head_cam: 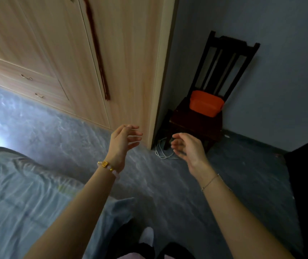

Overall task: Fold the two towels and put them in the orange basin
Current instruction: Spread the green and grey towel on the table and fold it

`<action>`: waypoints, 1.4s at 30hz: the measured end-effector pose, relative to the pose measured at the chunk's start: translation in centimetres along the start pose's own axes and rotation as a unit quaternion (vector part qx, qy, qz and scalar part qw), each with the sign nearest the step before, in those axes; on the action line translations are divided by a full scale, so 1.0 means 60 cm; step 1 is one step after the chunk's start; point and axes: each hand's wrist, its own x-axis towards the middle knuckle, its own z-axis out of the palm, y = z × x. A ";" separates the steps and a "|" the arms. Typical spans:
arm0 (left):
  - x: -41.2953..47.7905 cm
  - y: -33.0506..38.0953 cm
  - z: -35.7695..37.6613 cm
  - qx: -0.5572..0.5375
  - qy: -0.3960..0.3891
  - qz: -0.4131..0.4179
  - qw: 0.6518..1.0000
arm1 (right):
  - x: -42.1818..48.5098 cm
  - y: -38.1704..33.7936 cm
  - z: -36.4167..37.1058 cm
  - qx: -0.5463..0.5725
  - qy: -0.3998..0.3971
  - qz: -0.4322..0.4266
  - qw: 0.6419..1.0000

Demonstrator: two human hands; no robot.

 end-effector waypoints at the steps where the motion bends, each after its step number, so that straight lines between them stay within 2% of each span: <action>1: 0.021 0.008 -0.002 -0.004 0.008 0.001 1.000 | 0.022 -0.008 0.013 -0.007 -0.009 0.000 1.000; 7: 0.116 0.048 -0.037 -0.034 0.089 0.020 0.995 | 0.145 -0.050 0.114 -0.033 -0.080 0.013 0.996; 12: 0.185 0.084 -0.089 -0.062 0.184 0.047 0.980 | 0.245 -0.086 0.222 -0.050 -0.189 0.013 0.981; 16: 0.239 0.117 -0.123 -0.082 0.273 0.074 0.956 | 0.318 -0.117 0.313 -0.079 -0.275 0.022 0.958; 21: 0.312 0.156 -0.148 -0.134 0.387 0.103 0.906 | 0.410 -0.157 0.428 -0.123 -0.366 0.034 0.922; 24: 0.346 0.174 -0.148 -0.163 0.415 0.119 0.887 | 0.448 -0.175 0.481 -0.135 -0.405 0.034 0.903; 30: 0.383 0.189 -0.174 -0.128 0.483 0.124 0.857 | 0.493 -0.180 0.577 -0.156 -0.478 0.063 0.862; 36: 0.402 0.220 -0.249 -0.185 0.539 0.151 0.808 | 0.505 -0.185 0.692 -0.174 -0.530 0.072 0.827; 42: 0.470 0.256 -0.356 -0.189 0.552 0.173 0.794 | 0.531 -0.194 0.818 -0.194 -0.550 0.030 0.811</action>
